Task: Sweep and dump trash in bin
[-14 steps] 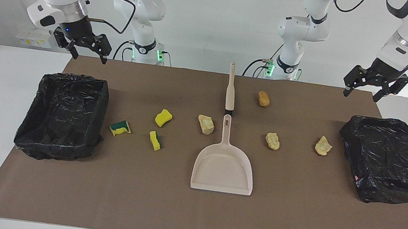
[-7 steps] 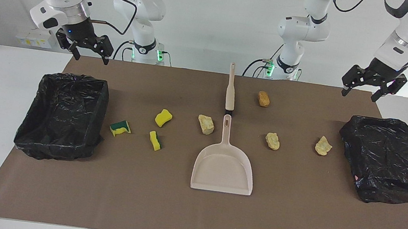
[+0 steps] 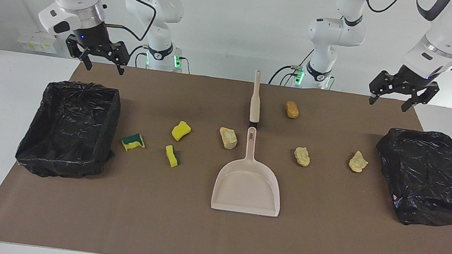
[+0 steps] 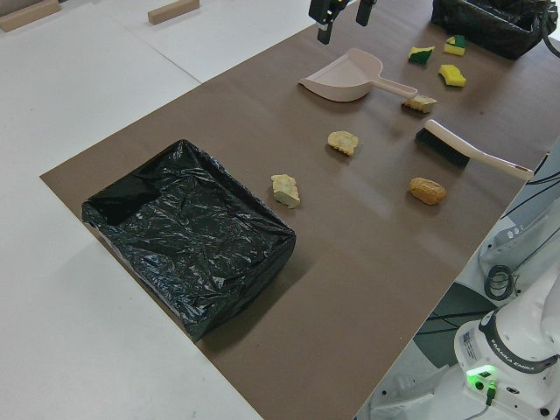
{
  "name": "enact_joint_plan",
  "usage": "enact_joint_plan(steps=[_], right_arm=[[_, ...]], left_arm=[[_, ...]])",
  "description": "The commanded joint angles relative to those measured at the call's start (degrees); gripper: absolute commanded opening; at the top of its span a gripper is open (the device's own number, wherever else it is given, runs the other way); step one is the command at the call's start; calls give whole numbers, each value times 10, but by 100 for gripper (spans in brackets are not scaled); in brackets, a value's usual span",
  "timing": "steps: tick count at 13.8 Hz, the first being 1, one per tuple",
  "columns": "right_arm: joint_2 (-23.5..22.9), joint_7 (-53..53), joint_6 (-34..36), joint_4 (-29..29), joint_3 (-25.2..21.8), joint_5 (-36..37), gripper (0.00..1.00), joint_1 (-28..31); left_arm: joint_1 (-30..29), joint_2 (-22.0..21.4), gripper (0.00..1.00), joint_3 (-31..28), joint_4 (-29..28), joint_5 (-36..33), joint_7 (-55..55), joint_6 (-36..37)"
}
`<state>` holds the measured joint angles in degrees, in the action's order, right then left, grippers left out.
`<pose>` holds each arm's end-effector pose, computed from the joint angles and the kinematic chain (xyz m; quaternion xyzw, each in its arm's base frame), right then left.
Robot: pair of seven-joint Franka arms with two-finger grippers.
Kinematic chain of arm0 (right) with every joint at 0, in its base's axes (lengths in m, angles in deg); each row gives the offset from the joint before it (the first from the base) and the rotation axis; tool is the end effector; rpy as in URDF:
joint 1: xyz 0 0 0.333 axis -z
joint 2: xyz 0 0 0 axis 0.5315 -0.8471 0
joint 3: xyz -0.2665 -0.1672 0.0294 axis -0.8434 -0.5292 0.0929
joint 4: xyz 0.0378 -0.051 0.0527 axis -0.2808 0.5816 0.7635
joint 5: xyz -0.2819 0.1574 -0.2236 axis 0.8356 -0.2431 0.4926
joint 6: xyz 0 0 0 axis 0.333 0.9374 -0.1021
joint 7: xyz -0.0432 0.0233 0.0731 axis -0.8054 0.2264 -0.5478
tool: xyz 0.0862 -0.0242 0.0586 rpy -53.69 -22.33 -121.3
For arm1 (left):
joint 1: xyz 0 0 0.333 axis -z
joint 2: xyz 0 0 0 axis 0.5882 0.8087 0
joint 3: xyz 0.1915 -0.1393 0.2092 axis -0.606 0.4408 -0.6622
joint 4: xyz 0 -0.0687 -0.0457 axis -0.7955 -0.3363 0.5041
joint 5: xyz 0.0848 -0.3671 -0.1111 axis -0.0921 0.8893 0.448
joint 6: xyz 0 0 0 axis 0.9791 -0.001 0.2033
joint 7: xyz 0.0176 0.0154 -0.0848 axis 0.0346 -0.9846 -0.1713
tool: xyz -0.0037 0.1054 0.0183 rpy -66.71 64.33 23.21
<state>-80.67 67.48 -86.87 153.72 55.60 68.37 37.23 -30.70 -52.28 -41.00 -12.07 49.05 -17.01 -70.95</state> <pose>0.5325 0.0049 0.6158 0.9998 -0.0185 -0.0100 0.0064 0.5264 -0.0646 0.6294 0.9946 -0.1022 -0.0135 0.0129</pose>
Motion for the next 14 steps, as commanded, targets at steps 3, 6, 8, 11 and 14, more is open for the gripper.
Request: enact_joint_plan(steps=[3,6,8,11,14], right_arm=[[15,-6,18,16,0,-15,100,4],[-4,-4,39,5,0,-15,100,3],[-37,-3,77,-32,0,-4,100,4],[-120,-3,123,-138,4,-1,100,1],[-159,-8,75,-150,4,-1,100,-34]], left_arm=[[105,-119,100,-6,-219,6,81,-86],[167,-149,100,-5,-283,10,147,-107],[214,-176,100,-3,-335,17,159,-130],[283,-194,100,-2,-390,18,240,-174],[367,-194,100,-2,-436,18,325,-228]])
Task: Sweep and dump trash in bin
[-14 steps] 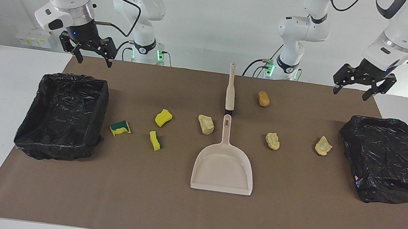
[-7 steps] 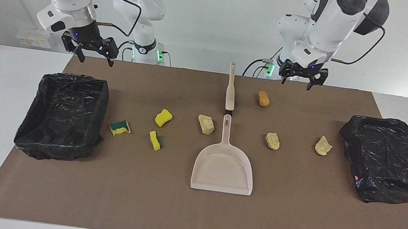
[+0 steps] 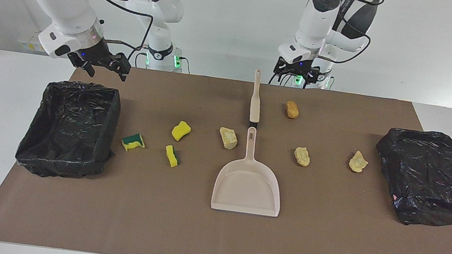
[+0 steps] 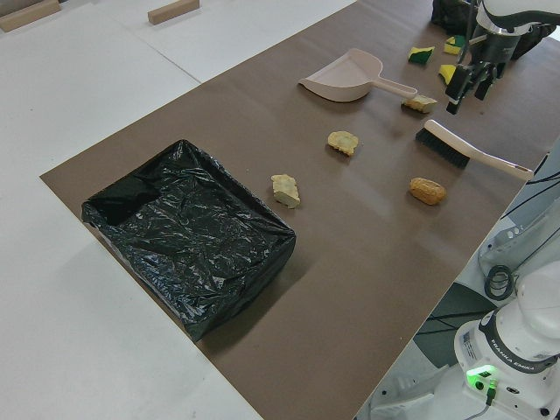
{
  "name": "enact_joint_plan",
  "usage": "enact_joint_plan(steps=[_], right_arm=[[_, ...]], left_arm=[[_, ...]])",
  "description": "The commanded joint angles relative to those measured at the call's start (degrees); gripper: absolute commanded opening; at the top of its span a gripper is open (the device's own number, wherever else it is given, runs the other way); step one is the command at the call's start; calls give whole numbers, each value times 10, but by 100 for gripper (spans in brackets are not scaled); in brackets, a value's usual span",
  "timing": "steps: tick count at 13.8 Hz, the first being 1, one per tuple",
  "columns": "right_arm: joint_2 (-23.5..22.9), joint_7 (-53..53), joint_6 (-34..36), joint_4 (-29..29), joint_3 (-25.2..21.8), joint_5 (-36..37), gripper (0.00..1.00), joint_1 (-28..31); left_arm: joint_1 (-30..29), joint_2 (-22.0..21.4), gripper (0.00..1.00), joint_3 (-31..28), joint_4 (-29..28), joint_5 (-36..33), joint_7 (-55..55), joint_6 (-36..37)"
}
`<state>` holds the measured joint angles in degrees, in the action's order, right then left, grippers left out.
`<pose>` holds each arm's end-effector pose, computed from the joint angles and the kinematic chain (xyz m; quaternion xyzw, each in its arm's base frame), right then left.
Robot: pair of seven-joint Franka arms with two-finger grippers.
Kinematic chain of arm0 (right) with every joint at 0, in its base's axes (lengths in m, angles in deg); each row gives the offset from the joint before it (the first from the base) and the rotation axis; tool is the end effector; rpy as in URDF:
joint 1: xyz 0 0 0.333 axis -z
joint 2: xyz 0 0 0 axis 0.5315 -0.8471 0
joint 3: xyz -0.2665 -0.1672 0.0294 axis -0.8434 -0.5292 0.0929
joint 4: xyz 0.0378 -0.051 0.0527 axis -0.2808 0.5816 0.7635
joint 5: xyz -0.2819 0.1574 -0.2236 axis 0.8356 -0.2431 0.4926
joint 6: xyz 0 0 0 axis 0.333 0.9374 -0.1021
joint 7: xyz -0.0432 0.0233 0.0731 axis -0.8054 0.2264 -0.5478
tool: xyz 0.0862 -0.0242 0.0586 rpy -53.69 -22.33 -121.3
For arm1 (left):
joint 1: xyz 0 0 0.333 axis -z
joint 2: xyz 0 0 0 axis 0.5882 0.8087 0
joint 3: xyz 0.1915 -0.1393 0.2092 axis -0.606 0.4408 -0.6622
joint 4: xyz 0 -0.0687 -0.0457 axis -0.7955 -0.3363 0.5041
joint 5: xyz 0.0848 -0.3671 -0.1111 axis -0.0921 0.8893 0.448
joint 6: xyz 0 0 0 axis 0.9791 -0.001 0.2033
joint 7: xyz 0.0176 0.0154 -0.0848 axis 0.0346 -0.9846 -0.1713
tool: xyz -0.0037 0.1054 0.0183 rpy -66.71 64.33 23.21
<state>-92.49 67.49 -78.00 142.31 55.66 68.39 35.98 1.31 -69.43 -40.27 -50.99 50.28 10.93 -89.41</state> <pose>0.5785 0.0128 0.5820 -0.9959 0.0069 0.0906 0.0004 0.3302 -0.2768 0.4802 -0.9899 0.1341 0.0449 0.0073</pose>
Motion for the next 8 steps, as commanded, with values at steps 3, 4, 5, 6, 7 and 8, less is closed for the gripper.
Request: enact_joint_plan(steps=[3,4,5,6,7,8], right_arm=[[-76,-27,-79,-31,3,3,100,-57],[-81,-32,-99,-31,3,4,100,-67],[-82,-39,-118,-21,3,5,100,-75],[-80,-47,-140,7,2,19,100,-93],[-73,-59,-162,34,3,27,100,-104],[-63,-71,-172,49,3,28,100,-106]], left_arm=[[120,-8,100,-10,-106,5,126,-121],[134,-5,100,-10,-126,5,152,-154],[141,-4,100,-10,-141,5,163,-178],[150,6,100,-10,-149,5,166,-192],[163,22,100,-10,-149,5,178,-199],[170,37,100,-10,-149,5,190,-214]])
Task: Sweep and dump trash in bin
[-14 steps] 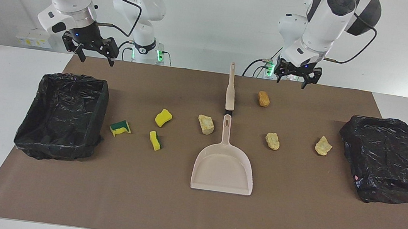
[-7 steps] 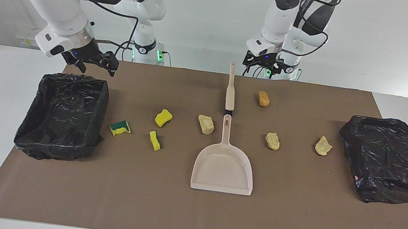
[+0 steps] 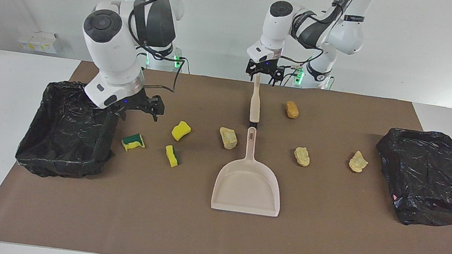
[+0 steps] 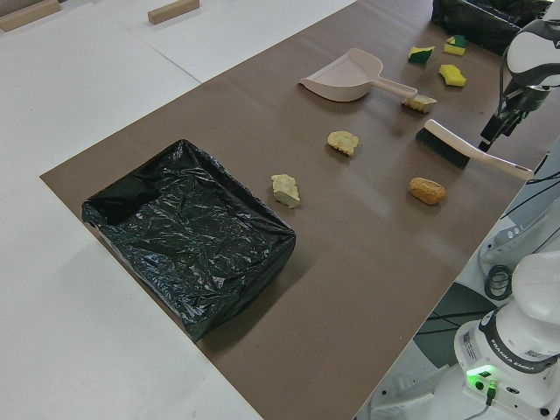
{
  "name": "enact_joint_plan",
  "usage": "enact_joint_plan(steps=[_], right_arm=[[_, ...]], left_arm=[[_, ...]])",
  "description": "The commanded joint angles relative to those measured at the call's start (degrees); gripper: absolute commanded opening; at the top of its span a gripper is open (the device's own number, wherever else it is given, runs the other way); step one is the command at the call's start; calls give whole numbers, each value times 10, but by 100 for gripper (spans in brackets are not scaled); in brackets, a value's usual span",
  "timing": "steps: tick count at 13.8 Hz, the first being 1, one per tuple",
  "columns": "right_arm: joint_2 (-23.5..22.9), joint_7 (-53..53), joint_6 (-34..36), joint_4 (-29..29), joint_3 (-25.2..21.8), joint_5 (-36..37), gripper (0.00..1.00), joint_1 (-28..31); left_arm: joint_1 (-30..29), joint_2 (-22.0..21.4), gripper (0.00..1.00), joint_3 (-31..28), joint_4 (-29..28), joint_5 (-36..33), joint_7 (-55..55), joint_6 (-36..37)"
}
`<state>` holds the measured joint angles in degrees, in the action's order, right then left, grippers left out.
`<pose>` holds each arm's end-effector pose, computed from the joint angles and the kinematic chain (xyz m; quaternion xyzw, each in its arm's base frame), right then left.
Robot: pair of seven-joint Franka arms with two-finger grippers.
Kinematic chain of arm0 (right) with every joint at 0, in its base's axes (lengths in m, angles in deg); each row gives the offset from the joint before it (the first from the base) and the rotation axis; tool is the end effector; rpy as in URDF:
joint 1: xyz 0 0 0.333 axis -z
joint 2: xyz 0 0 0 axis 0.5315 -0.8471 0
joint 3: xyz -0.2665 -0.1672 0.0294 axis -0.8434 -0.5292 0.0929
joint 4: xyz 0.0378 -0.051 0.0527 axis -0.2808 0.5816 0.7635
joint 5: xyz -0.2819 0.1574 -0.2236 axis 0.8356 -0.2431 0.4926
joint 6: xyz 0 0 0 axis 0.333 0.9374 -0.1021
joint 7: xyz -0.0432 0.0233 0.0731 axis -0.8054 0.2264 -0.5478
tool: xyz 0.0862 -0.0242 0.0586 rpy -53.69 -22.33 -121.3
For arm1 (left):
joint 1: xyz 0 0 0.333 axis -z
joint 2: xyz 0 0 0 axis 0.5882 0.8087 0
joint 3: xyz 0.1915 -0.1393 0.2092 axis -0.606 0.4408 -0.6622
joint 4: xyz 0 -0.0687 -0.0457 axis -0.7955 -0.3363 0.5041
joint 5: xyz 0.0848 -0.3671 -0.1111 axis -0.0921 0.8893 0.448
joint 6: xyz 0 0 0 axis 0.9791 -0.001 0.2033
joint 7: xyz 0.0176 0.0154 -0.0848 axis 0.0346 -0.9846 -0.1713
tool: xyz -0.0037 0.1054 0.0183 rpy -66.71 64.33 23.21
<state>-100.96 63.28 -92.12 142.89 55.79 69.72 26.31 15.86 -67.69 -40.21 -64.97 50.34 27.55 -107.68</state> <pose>0.6271 0.1173 0.5055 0.9980 0.0426 -0.0454 0.0076 0.2422 -0.3358 0.3821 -0.9936 0.1104 0.0241 0.0047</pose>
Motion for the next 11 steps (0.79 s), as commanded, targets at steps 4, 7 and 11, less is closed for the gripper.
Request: enact_joint_plan(steps=[4,7,11], right_arm=[[39,-31,-50,82,3,17,100,-11],[50,-30,-69,104,3,17,100,-11],[50,-28,-70,104,3,17,100,-11]], left_arm=[[29,40,100,-10,-11,5,40,-42],[37,39,95,-9,-11,5,51,-37],[37,38,72,-9,-12,9,50,-33]])
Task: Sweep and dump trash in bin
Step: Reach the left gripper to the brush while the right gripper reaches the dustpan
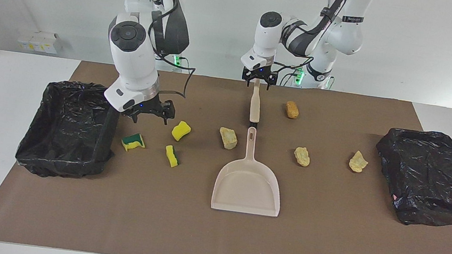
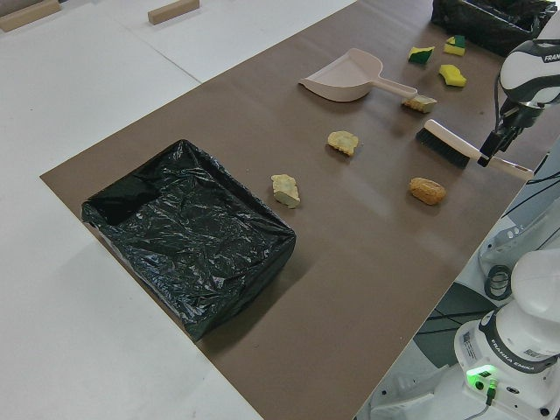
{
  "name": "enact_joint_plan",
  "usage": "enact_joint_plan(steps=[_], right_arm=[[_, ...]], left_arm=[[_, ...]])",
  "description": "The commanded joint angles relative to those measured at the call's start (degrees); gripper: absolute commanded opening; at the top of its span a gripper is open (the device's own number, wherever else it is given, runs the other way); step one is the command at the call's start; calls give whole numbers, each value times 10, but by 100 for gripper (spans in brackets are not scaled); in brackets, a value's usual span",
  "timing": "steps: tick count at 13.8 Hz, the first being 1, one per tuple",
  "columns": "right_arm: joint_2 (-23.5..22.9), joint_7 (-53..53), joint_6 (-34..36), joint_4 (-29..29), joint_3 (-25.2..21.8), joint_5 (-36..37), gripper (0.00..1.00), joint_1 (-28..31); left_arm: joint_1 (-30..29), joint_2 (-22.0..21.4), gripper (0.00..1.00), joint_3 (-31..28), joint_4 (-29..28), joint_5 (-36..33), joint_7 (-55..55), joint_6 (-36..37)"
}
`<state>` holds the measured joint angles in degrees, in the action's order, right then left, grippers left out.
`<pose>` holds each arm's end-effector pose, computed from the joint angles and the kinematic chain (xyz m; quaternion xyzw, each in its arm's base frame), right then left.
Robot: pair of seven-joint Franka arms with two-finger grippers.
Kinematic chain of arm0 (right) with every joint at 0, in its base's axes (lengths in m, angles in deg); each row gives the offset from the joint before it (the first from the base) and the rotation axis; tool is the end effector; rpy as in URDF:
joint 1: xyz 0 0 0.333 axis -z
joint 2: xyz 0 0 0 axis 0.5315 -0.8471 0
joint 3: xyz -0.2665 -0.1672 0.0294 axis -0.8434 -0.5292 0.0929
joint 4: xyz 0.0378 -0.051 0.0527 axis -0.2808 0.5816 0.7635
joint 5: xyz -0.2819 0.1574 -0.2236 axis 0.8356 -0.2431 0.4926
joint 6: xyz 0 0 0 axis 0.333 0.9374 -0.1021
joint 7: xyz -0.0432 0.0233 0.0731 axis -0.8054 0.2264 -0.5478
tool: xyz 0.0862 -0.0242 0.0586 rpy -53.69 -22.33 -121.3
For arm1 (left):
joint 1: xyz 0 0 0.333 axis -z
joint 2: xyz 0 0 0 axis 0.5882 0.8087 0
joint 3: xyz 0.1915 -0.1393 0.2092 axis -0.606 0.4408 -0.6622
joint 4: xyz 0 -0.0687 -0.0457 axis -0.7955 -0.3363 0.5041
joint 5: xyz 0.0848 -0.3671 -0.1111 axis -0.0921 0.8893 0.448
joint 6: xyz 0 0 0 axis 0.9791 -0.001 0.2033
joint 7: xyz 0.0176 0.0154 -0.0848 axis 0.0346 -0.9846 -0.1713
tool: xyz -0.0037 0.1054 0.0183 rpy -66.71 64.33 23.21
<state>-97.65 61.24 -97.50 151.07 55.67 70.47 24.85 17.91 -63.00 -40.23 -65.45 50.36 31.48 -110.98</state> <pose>0.6080 0.1300 0.4819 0.9983 0.0399 -0.0392 0.0171 0.2343 -0.3494 0.3490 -0.9949 0.0926 0.0347 0.0181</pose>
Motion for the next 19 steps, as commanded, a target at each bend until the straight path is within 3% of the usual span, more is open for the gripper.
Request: enact_joint_plan(steps=[1,9,10,13,14,19], right_arm=[[16,-6,-17,23,4,9,100,4],[22,-1,-17,36,5,9,100,4],[22,-1,-17,37,4,9,100,4],[22,-1,-17,36,4,9,100,1],[22,-1,-17,36,4,9,100,1],[22,-8,-13,35,6,3,100,1]], left_arm=[[16,-9,70,-9,-7,15,10,1],[15,-11,68,-10,-7,62,4,28],[15,-10,60,-10,-7,62,3,29],[13,-8,7,-11,-6,62,-3,31],[13,-9,0,-11,-5,62,-8,42],[-2,6,0,-15,48,60,-6,111]])
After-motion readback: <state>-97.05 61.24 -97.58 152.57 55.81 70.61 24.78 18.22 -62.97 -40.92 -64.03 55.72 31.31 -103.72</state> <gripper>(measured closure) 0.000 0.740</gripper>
